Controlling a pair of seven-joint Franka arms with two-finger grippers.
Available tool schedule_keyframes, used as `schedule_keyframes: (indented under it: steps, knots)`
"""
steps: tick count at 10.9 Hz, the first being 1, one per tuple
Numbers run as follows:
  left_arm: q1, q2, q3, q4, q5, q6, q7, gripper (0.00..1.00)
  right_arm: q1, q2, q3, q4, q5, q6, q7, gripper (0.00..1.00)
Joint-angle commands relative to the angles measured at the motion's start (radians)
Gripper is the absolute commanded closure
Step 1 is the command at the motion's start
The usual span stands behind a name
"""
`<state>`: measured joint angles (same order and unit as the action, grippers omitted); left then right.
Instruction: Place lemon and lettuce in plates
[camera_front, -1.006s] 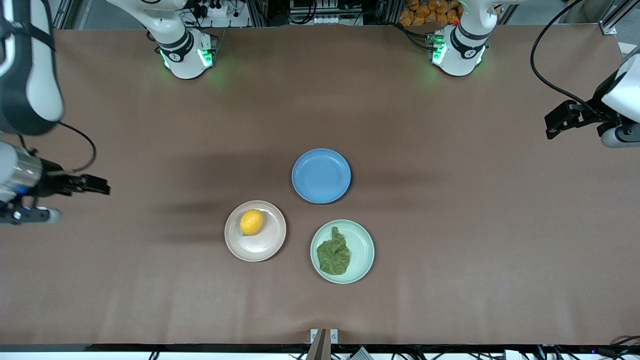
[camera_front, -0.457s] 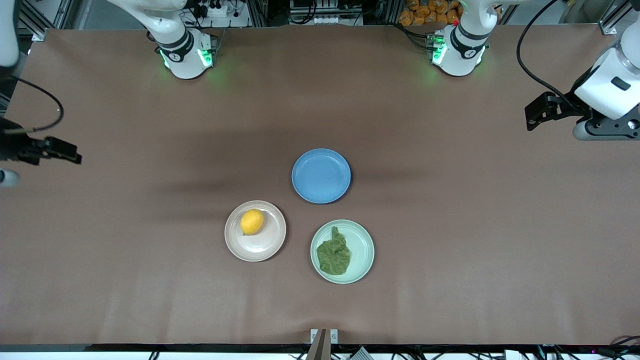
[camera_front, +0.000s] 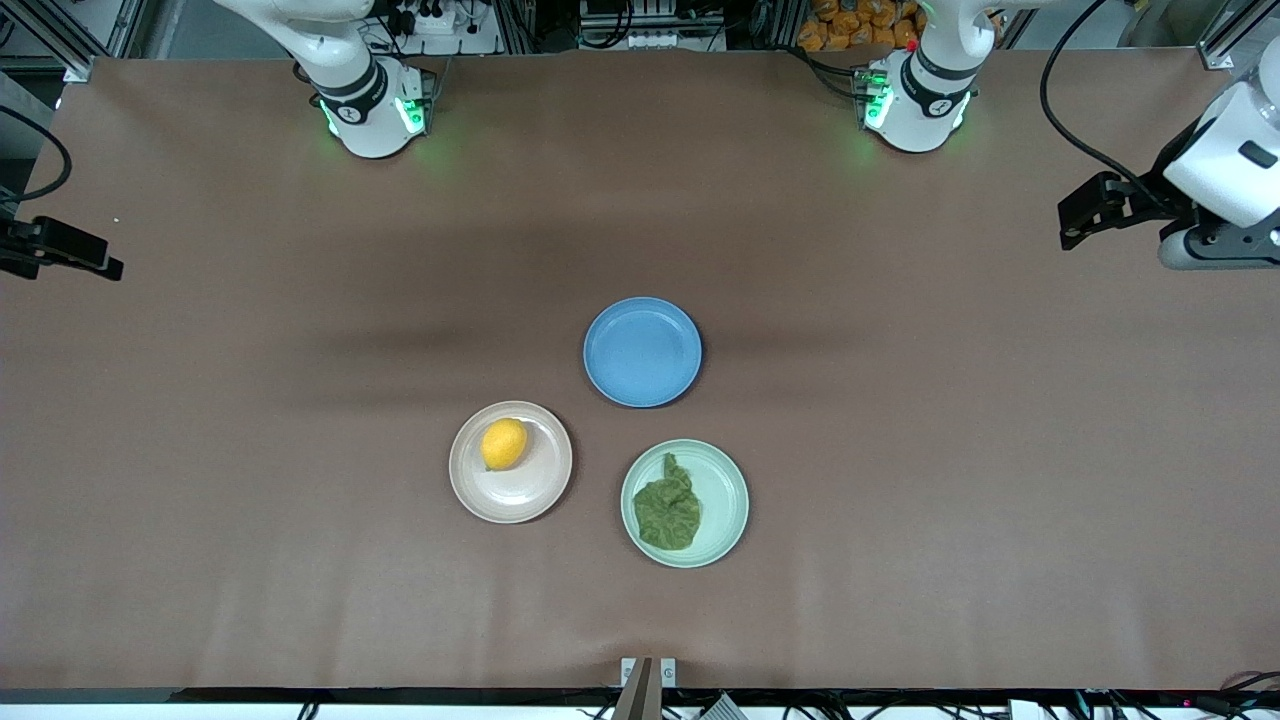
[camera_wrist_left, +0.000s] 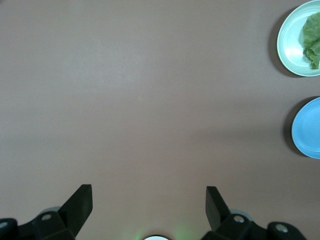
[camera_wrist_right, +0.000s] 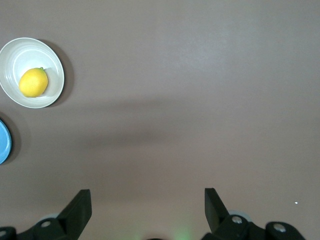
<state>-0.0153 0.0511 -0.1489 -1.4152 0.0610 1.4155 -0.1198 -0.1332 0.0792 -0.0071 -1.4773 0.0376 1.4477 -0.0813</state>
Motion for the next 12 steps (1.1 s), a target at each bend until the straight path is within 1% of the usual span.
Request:
schedule_keyframes:
  steps: [1, 4, 6, 7, 12]
  knots:
    - [0.057, -0.034, -0.003, -0.036, -0.058, 0.003, 0.02, 0.0, 0.014, -0.056, -0.025, -0.08, 0.028, 0.019, -0.011, 0.0]
    - [0.057, -0.076, -0.003, -0.129, -0.061, 0.071, 0.017, 0.0, 0.014, -0.059, -0.034, -0.092, 0.024, 0.06, -0.003, 0.0]
    - [0.055, -0.063, -0.003, -0.114, -0.06, 0.069, 0.008, 0.0, 0.014, -0.053, -0.06, -0.086, 0.024, 0.063, -0.005, 0.0]
    - [0.051, -0.054, -0.003, -0.091, -0.061, 0.069, 0.008, 0.0, 0.014, -0.046, -0.06, -0.074, 0.024, 0.057, -0.005, 0.0]
    - [0.055, -0.054, -0.001, -0.09, -0.047, 0.069, 0.015, 0.0, 0.052, -0.038, -0.059, -0.052, 0.007, 0.034, -0.005, 0.0]
